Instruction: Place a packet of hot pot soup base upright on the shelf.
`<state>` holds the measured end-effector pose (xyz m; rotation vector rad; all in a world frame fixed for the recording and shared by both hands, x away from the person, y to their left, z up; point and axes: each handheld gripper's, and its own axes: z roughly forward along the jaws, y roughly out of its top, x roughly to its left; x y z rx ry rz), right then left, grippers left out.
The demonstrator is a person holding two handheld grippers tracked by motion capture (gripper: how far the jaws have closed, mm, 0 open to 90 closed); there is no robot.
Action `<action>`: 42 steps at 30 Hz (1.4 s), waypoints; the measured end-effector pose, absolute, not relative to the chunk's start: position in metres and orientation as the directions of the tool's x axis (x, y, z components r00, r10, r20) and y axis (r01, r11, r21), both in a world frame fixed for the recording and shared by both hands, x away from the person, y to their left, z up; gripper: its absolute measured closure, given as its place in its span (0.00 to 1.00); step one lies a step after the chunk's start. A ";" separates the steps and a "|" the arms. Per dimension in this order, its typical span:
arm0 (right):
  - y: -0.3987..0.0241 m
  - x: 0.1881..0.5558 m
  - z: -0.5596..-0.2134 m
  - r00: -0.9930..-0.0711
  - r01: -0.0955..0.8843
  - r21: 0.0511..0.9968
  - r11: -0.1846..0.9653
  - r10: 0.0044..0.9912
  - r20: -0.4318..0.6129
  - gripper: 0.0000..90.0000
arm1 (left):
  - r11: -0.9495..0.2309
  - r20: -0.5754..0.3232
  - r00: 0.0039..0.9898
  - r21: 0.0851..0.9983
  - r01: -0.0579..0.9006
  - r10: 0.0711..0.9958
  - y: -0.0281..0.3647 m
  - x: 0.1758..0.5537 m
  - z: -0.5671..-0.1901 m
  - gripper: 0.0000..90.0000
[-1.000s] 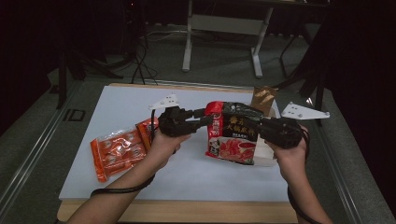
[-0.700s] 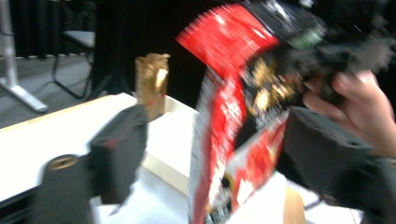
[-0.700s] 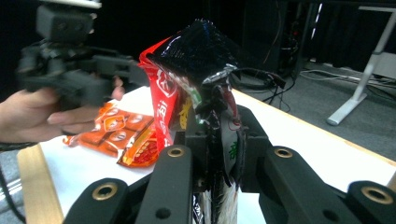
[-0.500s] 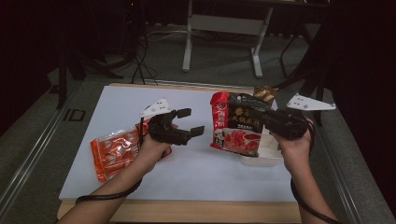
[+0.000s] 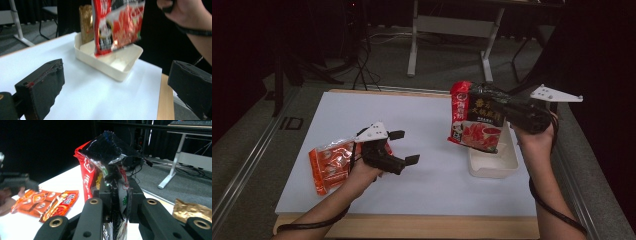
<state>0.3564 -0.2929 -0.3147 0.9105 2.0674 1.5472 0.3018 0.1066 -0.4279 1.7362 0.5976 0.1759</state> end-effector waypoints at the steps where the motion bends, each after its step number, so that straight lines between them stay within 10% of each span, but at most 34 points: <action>1: -0.295 0.358 -0.314 -0.701 0.260 0.950 0.171 0.710 0.065 0.87 | -0.141 -0.200 0.853 0.943 0.301 0.481 0.110 0.298 -0.434 0.01; 42: -0.355 0.434 -0.370 -0.608 0.304 0.935 0.184 0.793 0.041 0.87 | -0.170 -0.187 0.804 0.927 0.335 0.564 0.148 0.249 -0.497 0.01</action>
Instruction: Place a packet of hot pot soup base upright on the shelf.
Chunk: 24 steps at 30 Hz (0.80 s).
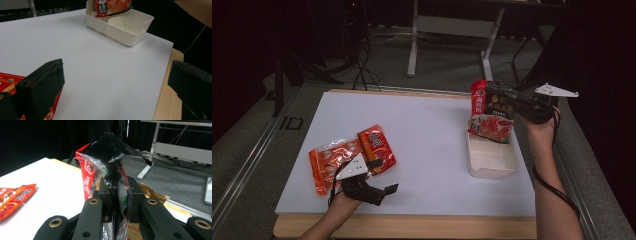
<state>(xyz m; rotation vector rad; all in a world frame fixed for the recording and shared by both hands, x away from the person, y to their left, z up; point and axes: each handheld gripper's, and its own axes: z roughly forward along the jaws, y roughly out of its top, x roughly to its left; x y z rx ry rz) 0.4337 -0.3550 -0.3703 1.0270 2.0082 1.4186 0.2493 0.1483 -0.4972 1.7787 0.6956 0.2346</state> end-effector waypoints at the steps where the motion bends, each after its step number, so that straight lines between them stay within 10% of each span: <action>1: -0.355 0.434 -0.372 -0.606 0.307 0.933 0.185 0.794 0.042 0.87 | -0.173 -0.187 0.804 0.926 0.337 0.564 0.148 0.250 -0.498 0.01; 24: -0.356 0.437 -0.406 -0.621 0.325 0.934 0.148 0.779 0.092 0.85 | -0.170 -0.198 0.802 0.922 0.347 0.564 0.148 0.251 -0.504 0.01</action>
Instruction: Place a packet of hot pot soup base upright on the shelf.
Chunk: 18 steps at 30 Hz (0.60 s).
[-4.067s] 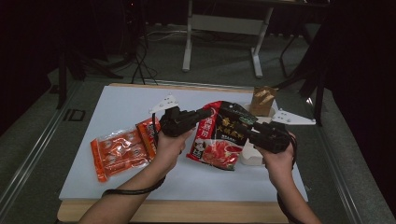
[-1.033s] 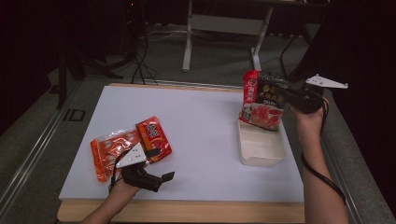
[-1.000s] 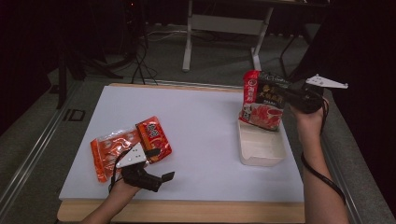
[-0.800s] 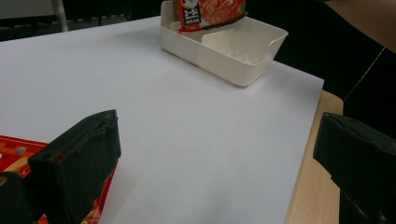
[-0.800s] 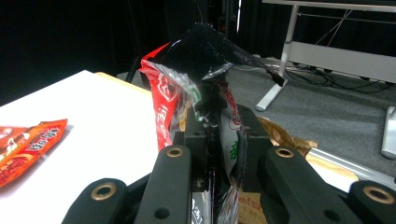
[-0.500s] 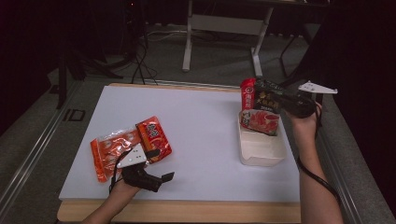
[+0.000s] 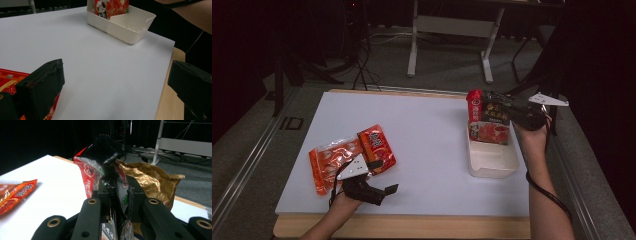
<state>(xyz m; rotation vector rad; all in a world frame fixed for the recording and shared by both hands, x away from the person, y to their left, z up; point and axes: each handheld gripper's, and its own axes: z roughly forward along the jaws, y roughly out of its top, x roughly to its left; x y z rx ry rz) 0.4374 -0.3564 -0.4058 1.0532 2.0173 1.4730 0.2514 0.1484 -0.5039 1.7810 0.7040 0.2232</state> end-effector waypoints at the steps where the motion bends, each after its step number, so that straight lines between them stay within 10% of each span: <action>1: -0.358 0.437 -0.407 -0.620 0.323 0.936 0.142 0.778 0.096 0.85 | -0.170 -0.198 0.802 0.922 0.347 0.564 0.148 0.251 -0.504 0.01; 18: -0.367 0.429 -0.429 -0.615 0.334 0.937 0.105 0.777 0.132 0.84 | -0.178 -0.190 0.801 0.922 0.345 0.567 0.147 0.252 -0.505 0.01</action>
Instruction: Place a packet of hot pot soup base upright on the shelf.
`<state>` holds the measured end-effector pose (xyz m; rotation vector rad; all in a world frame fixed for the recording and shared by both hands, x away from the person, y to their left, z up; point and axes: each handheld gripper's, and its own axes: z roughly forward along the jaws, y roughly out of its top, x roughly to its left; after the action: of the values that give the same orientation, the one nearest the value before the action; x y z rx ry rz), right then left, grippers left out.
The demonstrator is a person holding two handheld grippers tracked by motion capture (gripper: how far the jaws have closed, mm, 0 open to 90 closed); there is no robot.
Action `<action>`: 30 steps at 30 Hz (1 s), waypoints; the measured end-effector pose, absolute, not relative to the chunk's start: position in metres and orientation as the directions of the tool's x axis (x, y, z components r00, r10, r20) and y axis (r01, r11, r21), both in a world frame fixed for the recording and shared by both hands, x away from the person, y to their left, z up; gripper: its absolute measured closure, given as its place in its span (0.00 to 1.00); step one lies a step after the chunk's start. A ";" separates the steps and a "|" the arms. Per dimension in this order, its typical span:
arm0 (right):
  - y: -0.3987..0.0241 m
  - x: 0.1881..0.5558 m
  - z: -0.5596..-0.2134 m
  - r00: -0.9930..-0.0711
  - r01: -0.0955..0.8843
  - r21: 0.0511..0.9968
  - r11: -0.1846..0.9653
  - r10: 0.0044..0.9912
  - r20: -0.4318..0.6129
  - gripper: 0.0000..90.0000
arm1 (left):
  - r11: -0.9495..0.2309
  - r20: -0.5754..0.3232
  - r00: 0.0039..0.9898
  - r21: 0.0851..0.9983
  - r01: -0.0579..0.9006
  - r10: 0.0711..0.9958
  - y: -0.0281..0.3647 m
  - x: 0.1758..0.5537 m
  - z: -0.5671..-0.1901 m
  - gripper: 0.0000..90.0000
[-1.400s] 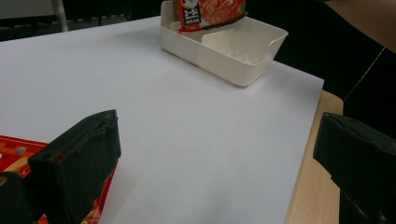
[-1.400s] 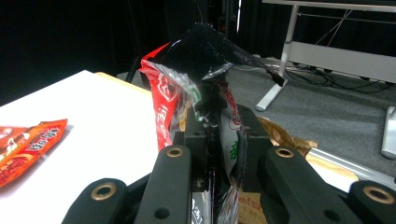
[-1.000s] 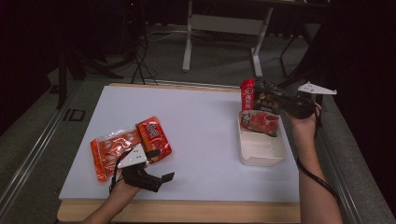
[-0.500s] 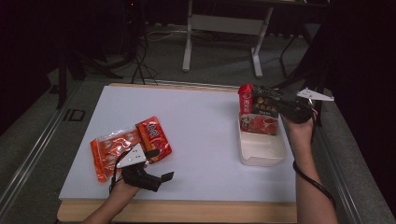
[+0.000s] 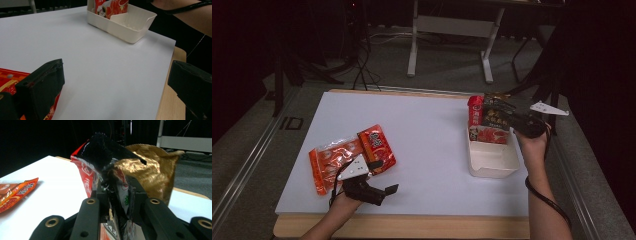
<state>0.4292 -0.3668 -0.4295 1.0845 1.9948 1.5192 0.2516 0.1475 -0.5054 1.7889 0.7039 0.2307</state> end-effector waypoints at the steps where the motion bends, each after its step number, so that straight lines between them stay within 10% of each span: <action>1: -0.368 0.428 -0.430 -0.612 0.335 0.936 0.105 0.780 0.131 0.84 | -0.180 -0.190 0.802 0.921 0.345 0.567 0.147 0.252 -0.506 0.01; 15: -0.386 0.422 -0.439 -0.584 0.354 0.926 0.128 0.804 0.112 0.81 | -0.179 -0.180 0.803 0.926 0.334 0.568 0.147 0.252 -0.505 0.01; 30: -0.383 0.386 -0.391 -0.527 0.348 0.935 0.071 0.839 0.132 0.26 | -0.204 -0.147 0.830 0.933 0.297 0.538 0.146 0.251 -0.504 0.01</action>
<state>0.3856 -0.3830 -0.3912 1.1753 1.9087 1.4590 0.2505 0.1459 -0.5039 1.8050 0.6380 0.2483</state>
